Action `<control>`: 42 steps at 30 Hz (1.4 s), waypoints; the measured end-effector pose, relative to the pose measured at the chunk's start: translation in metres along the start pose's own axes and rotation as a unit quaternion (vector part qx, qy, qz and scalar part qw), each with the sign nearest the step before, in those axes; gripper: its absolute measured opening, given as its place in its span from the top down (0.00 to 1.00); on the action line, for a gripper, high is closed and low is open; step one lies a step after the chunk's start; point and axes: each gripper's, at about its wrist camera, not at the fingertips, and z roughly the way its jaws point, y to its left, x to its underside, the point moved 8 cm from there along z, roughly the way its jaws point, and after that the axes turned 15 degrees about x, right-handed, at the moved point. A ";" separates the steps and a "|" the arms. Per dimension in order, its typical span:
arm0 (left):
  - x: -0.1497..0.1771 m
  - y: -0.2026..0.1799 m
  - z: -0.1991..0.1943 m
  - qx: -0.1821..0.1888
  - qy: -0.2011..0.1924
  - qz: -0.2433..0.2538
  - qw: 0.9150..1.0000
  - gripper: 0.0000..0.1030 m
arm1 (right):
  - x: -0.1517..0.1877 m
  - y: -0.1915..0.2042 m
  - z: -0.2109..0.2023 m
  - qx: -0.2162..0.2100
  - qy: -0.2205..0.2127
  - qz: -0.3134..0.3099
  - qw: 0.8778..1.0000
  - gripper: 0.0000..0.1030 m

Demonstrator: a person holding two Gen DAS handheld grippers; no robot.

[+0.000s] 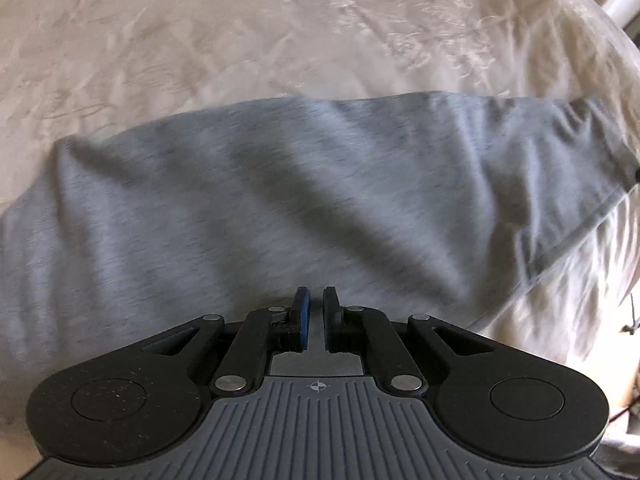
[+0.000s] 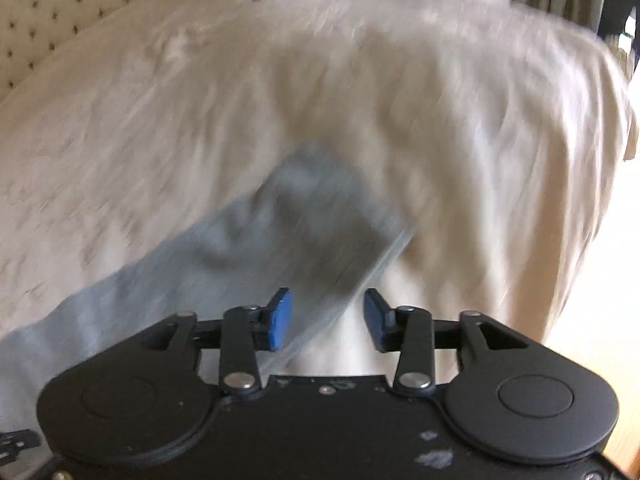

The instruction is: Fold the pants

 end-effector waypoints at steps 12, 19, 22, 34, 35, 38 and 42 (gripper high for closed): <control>0.019 0.000 0.032 -0.019 0.043 -0.017 0.999 0.93 | -0.056 0.008 0.077 -0.078 0.014 -0.122 0.989 0.39; 0.000 -0.003 0.048 -0.033 0.050 -0.025 0.998 0.93 | -0.056 0.014 0.100 -0.139 0.070 -0.148 0.977 0.52; -0.004 -0.006 0.048 -0.035 0.055 -0.024 0.998 0.93 | -0.055 0.018 0.100 -0.187 0.111 -0.135 0.967 0.90; -0.107 -0.073 0.042 -0.008 -0.006 0.033 0.999 0.92 | -0.060 0.005 0.079 -0.130 0.077 -0.161 0.975 0.91; -0.117 -0.078 0.051 -0.004 -0.008 0.033 0.999 0.92 | -0.061 0.004 0.079 -0.130 0.077 -0.157 0.976 0.91; -0.139 -0.088 0.081 0.006 -0.002 0.033 0.999 0.92 | -0.061 0.002 0.080 -0.135 0.082 -0.145 0.977 0.91; -0.152 -0.083 0.119 -0.011 0.021 0.021 1.000 0.93 | -0.064 -0.005 0.075 -0.148 0.077 -0.140 0.976 0.91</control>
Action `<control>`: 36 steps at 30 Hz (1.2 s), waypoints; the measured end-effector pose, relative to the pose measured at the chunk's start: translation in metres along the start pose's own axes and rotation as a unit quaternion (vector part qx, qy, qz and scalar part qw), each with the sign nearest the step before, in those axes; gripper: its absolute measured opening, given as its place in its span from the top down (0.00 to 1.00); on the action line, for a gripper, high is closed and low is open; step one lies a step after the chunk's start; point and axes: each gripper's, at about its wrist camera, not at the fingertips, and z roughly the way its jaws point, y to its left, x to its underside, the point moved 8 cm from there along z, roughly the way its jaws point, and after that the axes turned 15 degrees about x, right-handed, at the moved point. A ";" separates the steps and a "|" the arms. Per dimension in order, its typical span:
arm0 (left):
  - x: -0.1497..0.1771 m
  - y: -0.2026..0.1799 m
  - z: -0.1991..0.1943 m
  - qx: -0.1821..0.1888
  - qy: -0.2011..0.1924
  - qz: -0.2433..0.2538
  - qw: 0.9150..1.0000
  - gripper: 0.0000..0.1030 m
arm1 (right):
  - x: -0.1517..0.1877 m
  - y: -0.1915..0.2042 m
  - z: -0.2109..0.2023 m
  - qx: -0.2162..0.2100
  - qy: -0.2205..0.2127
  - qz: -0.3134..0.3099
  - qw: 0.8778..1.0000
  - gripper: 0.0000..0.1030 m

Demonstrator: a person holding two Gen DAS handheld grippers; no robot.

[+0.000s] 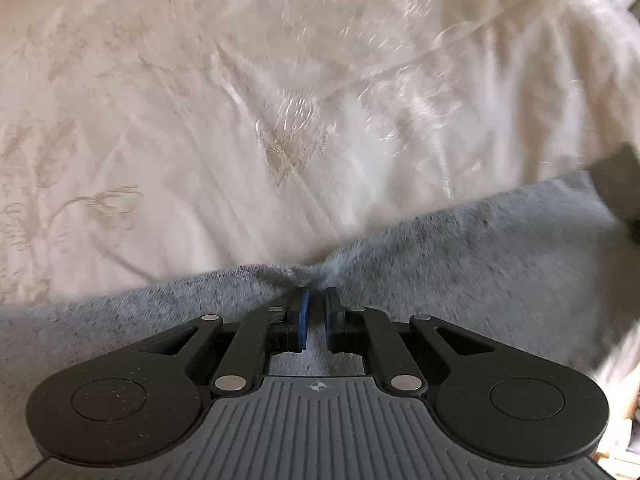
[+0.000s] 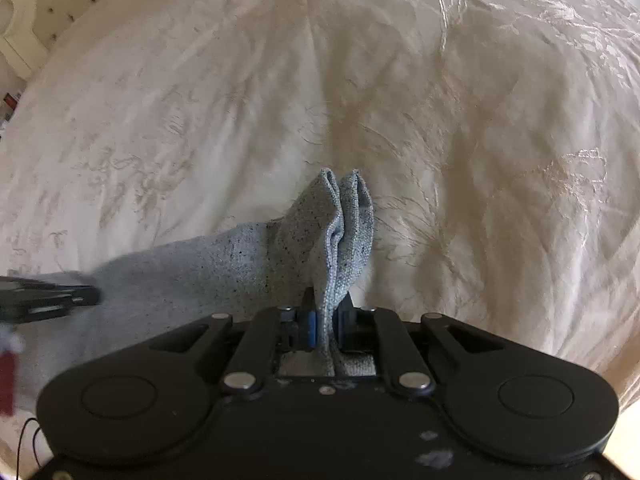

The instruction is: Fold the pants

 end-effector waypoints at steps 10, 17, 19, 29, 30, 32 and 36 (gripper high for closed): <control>0.004 -0.011 -0.031 0.008 -0.041 0.001 0.999 0.92 | -0.008 0.002 -0.018 -0.021 -0.013 0.029 0.999 0.90; 0.067 -0.031 -0.034 0.048 -0.001 0.022 0.999 0.91 | -0.012 0.009 -0.041 -0.035 -0.026 0.055 0.998 0.90; 0.080 -0.029 -0.024 0.052 0.014 0.026 0.998 0.91 | -0.014 0.011 -0.048 -0.036 -0.030 0.060 0.997 0.90; 0.074 -0.020 -0.024 0.057 -0.004 0.053 0.997 0.90 | -0.018 0.042 -0.092 -0.036 -0.059 0.055 0.996 0.89; 0.074 -0.015 -0.029 0.059 -0.010 0.048 0.997 0.90 | -0.018 0.048 -0.099 -0.038 -0.063 0.053 0.996 0.89; 0.079 0.002 -0.042 0.065 -0.022 0.029 0.997 0.90 | -0.018 0.068 -0.118 -0.047 -0.074 0.046 0.995 0.89; 0.091 0.043 -0.072 0.063 -0.044 -0.004 0.997 0.90 | -0.013 0.118 -0.151 -0.070 -0.089 0.029 0.993 0.89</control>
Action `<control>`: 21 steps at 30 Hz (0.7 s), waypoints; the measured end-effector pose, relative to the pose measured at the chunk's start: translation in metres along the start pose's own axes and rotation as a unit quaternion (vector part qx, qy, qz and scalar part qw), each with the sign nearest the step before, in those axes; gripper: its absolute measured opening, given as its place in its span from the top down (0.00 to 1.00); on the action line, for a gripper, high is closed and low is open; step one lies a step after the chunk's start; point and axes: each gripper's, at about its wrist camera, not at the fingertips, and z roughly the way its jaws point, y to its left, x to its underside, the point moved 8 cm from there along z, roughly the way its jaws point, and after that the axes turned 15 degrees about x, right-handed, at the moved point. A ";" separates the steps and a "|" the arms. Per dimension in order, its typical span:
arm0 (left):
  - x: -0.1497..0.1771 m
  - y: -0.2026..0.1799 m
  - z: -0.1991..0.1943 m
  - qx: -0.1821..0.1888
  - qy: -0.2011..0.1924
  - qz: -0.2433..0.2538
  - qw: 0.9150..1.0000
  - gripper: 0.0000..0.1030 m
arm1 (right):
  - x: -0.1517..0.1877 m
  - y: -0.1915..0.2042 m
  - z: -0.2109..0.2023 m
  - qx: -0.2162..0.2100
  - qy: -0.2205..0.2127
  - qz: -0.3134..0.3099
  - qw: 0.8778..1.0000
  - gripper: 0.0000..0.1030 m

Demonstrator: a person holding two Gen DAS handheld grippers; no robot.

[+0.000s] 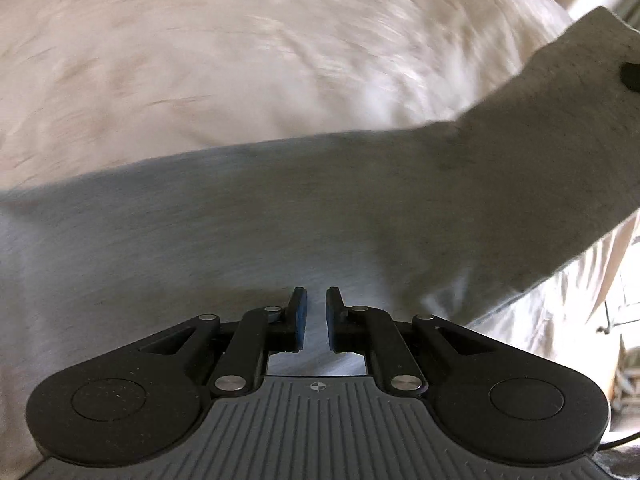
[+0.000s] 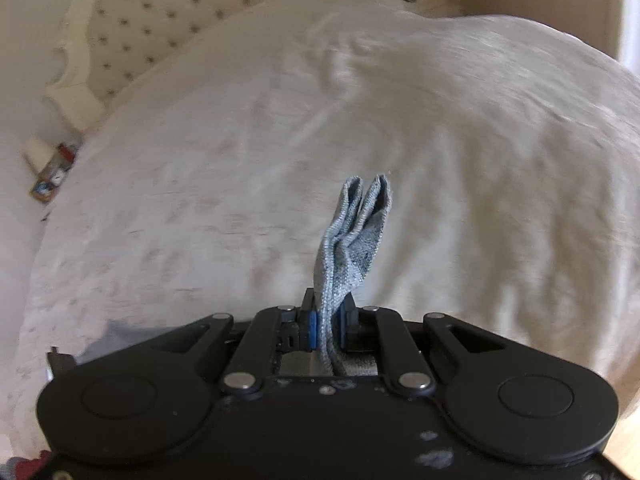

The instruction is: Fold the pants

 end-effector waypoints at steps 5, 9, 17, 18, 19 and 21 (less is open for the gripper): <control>0.011 0.054 -0.049 -0.018 -0.025 -0.044 0.999 0.90 | 0.021 0.096 -0.023 -0.057 -0.003 -0.028 0.998 0.89; 0.030 0.094 -0.087 -0.036 -0.042 -0.074 0.996 0.90 | 0.058 0.176 -0.015 -0.084 0.010 -0.062 0.994 0.88; 0.058 0.147 -0.131 -0.054 -0.052 -0.090 0.993 0.90 | 0.162 0.289 0.046 -0.062 0.058 -0.124 0.989 0.86; 0.060 0.150 -0.132 -0.053 -0.052 -0.090 0.993 0.90 | 0.171 0.295 0.051 -0.052 0.060 -0.134 0.988 0.85; 0.062 0.153 -0.136 -0.052 -0.053 -0.090 0.993 0.90 | 0.180 0.302 0.056 -0.043 0.060 -0.141 0.987 0.80; 0.062 0.157 -0.139 -0.051 -0.053 -0.087 0.994 0.90 | 0.191 0.311 0.059 -0.039 0.061 -0.148 0.986 0.69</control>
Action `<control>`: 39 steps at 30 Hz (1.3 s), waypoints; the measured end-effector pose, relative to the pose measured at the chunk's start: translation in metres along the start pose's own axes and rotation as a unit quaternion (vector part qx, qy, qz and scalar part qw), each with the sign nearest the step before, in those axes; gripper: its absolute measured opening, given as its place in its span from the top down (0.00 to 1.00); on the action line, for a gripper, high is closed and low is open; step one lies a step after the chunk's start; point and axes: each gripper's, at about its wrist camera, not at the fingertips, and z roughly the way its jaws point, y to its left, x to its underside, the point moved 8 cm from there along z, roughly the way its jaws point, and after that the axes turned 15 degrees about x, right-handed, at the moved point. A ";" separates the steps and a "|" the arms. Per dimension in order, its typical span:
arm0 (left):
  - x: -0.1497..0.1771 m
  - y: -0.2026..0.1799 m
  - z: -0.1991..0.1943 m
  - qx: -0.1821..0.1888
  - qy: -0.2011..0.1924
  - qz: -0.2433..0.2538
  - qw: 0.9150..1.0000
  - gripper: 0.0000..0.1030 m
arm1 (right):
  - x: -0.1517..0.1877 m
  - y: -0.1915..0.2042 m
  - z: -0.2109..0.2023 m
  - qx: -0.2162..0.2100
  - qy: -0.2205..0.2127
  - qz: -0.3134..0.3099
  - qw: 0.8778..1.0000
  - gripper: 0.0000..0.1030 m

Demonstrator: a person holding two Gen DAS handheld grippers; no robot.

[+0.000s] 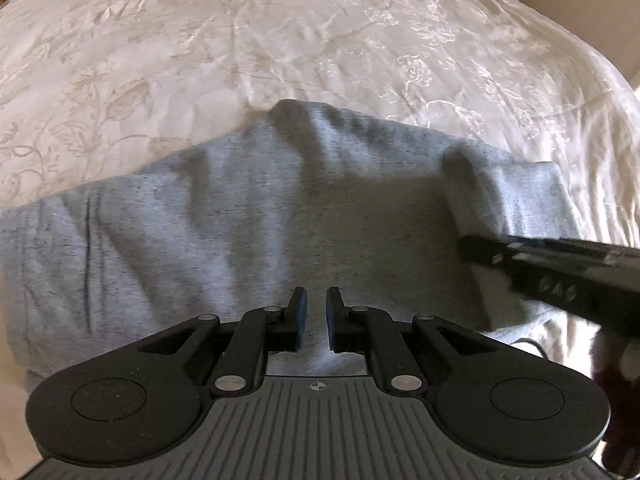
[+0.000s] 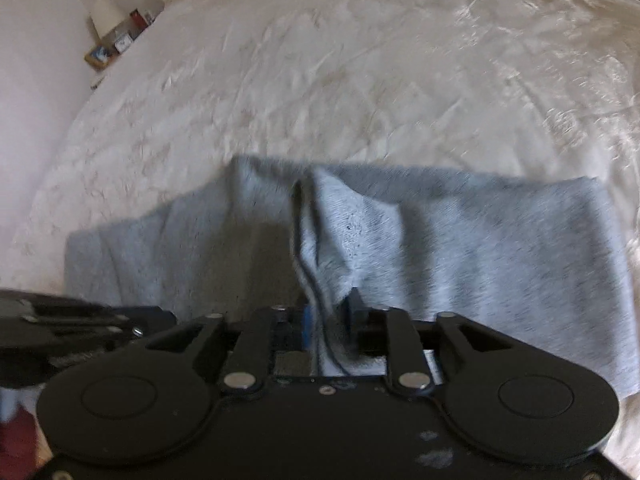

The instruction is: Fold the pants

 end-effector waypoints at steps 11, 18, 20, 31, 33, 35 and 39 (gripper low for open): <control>-0.032 -0.042 -0.002 0.042 -0.032 0.025 0.998 0.90 | -0.014 -0.035 -0.054 -0.043 -0.040 0.043 0.997 0.62; -0.029 -0.091 0.054 0.052 0.010 0.051 0.997 0.89 | -0.033 -0.145 -0.018 0.046 -0.008 0.091 0.995 0.86; -0.021 -0.096 0.070 0.046 0.027 0.052 0.997 0.89 | -0.037 -0.166 -0.007 0.056 0.002 0.095 0.994 0.86; 0.007 -0.083 0.098 -0.009 0.067 0.029 0.997 0.89 | -0.050 -0.219 0.062 0.070 0.056 0.080 0.993 0.92; 0.008 -0.082 0.093 -0.017 0.064 0.023 0.998 0.89 | -0.050 -0.218 0.049 0.063 0.042 0.070 0.995 0.88; 0.012 -0.080 0.084 -0.026 0.060 0.020 0.998 0.88 | -0.046 -0.220 0.032 0.051 0.028 0.063 0.996 0.87; 0.020 -0.074 0.073 -0.042 0.061 0.001 0.997 0.86 | -0.015 -0.215 0.004 0.030 0.020 0.038 0.999 0.86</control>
